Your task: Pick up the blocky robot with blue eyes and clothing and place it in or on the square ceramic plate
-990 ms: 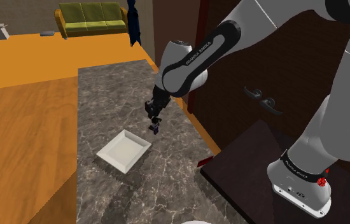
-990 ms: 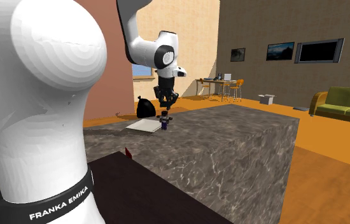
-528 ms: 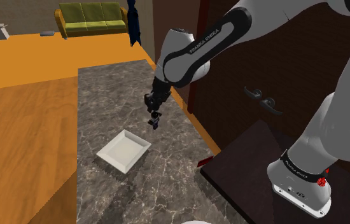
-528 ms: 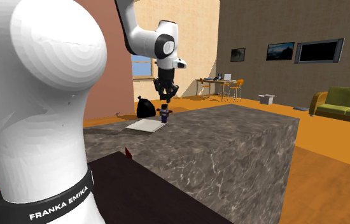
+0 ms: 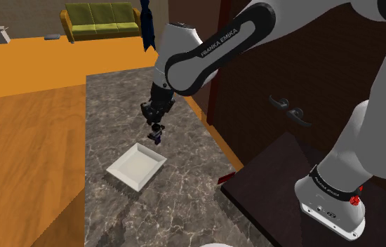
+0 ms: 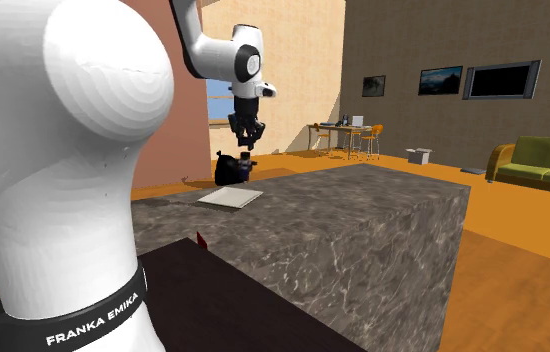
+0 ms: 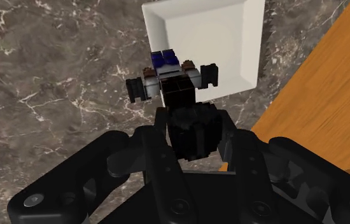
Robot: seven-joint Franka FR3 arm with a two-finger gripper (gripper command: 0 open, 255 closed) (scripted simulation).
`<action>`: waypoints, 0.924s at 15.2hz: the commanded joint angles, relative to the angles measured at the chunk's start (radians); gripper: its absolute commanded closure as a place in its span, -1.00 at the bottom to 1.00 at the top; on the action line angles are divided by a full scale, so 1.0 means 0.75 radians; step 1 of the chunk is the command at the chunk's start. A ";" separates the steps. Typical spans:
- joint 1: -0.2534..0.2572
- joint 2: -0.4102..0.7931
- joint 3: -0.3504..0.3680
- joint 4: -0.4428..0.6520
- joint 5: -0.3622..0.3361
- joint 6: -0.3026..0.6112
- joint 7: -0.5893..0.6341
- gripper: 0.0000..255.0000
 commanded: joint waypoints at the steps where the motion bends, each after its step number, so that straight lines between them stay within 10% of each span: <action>1: 0.040 0.049 -0.004 0.094 -0.048 -0.038 0.076 1.00; 7: 0.192 0.212 -0.014 0.416 -0.176 -0.181 0.303 1.00; 14: 0.199 0.276 -0.022 0.378 -0.185 -0.080 0.301 1.00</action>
